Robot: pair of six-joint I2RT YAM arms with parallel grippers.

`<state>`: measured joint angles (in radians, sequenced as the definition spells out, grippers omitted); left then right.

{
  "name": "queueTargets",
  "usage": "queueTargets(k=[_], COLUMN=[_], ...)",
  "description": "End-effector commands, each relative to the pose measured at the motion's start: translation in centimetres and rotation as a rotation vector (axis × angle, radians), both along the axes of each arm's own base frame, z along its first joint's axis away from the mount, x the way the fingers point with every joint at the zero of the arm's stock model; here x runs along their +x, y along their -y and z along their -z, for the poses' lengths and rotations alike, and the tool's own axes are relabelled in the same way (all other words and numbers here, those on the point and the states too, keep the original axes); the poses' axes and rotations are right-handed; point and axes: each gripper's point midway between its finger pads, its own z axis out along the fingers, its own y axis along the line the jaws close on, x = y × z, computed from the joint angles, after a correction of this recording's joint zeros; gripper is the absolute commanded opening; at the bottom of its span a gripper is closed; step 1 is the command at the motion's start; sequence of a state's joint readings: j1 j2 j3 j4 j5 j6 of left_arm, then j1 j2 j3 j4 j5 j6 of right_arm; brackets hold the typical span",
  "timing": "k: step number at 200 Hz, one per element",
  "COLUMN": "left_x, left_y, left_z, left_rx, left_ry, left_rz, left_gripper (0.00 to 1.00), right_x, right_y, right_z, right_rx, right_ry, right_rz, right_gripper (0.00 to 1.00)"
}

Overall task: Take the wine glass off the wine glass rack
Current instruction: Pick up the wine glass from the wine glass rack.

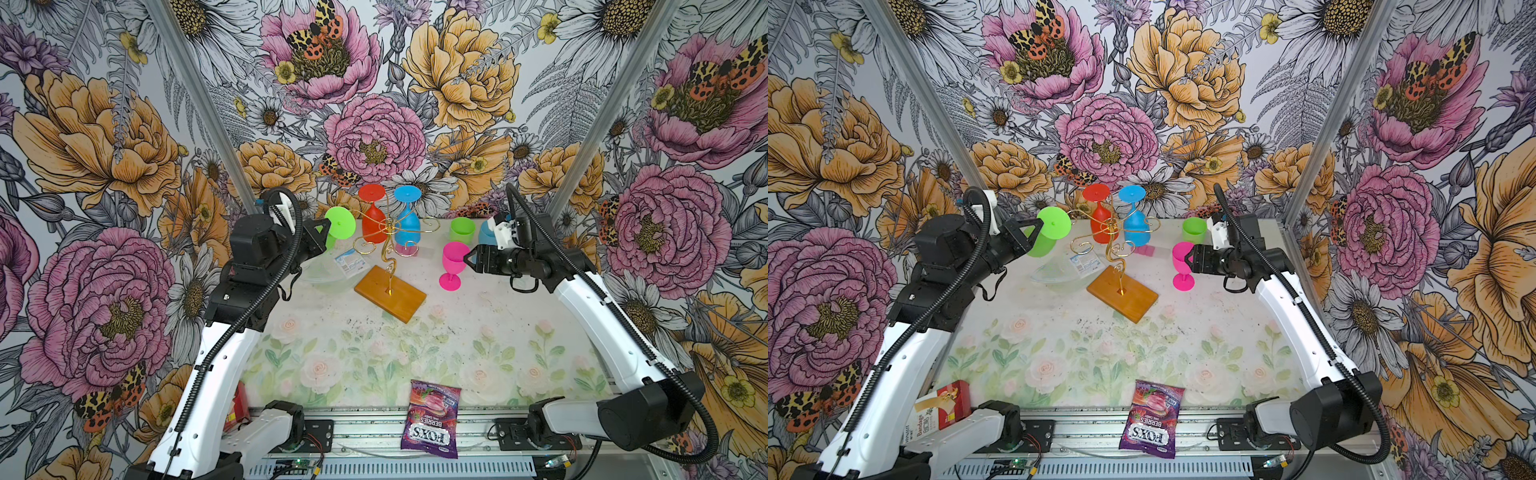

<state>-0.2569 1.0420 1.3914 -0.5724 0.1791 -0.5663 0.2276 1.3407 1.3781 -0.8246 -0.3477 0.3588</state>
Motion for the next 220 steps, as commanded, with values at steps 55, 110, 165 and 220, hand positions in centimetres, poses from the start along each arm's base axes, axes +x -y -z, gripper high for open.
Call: queueTargets(k=[55,110,165,220], left_x=[-2.2,-5.2,-8.8,-13.2], left_y=[4.3,10.3,18.0,25.3], left_z=[-3.5,-6.5,-5.4,-2.1], left_rx=[0.57,0.821,0.961,0.932], left_ry=[0.257,0.484,0.741,0.979], left_rz=[-0.032,0.053,0.25,0.534], left_gripper=[0.0,0.0,0.0,0.0], right_x=[-0.3,-0.3,-0.5,-0.5], right_y=[-0.1,0.5,2.1,4.3], right_z=[-2.3,-2.3,-2.8,-1.9], right_rx=[0.052,0.062,0.089,0.124], right_ry=[0.059,0.056,0.059,0.021], right_rz=[-0.004,0.014,0.052,0.115], right_gripper=[0.72,0.72,0.72,0.73])
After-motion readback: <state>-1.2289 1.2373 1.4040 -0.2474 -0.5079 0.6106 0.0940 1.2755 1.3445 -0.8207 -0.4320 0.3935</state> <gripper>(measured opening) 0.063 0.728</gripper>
